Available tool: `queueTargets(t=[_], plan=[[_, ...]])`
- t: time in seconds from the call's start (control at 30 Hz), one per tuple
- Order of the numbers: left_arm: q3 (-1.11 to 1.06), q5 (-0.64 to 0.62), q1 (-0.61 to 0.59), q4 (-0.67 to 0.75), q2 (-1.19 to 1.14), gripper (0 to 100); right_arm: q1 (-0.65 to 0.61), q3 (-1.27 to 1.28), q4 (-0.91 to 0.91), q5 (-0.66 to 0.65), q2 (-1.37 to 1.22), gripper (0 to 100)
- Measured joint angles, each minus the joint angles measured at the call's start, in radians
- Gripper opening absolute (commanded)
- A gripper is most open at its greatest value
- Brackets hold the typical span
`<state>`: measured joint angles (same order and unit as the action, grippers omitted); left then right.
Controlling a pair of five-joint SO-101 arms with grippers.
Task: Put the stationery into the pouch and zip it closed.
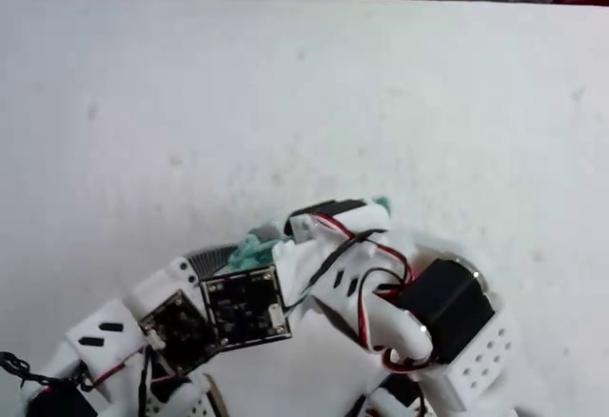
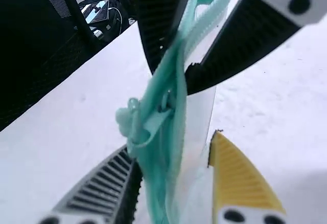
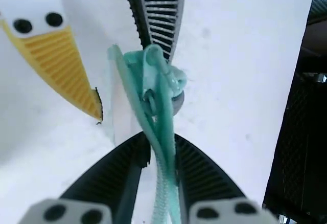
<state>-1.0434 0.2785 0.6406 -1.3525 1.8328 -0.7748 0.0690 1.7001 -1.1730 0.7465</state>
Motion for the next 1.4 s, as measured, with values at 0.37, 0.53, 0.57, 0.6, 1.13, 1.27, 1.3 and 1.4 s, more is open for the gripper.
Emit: queueTargets(t=[0.37, 0.53, 0.57, 0.6, 1.13, 1.27, 1.3, 1.4], plan=[[-0.04, 0.0, 0.018, 0.046, 0.0, 2, 0.018, 0.002, 0.0, 0.12, 0.008, 1.9], [-0.109, 0.0, 0.018, 0.133, 0.0, 2, 0.035, 0.003, 0.0, 0.121, 0.026, 4.3], [-0.109, 0.0, 0.018, 0.138, 0.0, 2, 0.035, 0.002, -0.002, 0.123, 0.046, 6.1], [-0.109, 0.0, 0.018, 0.141, 0.002, 2, 0.035, -0.006, -0.003, 0.132, 0.069, 8.7], [-0.086, -0.006, 0.017, 0.141, -0.015, 2, -0.135, 0.023, -0.155, 0.626, 0.307, 22.5], [-0.086, -0.006, 0.017, 0.141, -0.015, 2, -0.233, 0.158, -0.245, 0.671, 0.287, 22.6], [-0.086, -0.006, 0.017, 0.141, -0.015, 2, -0.236, 0.19, -0.275, 0.675, 0.287, 22.6], [-0.086, -0.006, 0.017, 0.141, -0.015, 2, -0.245, 0.27, -0.338, 0.695, 0.287, 22.7]])
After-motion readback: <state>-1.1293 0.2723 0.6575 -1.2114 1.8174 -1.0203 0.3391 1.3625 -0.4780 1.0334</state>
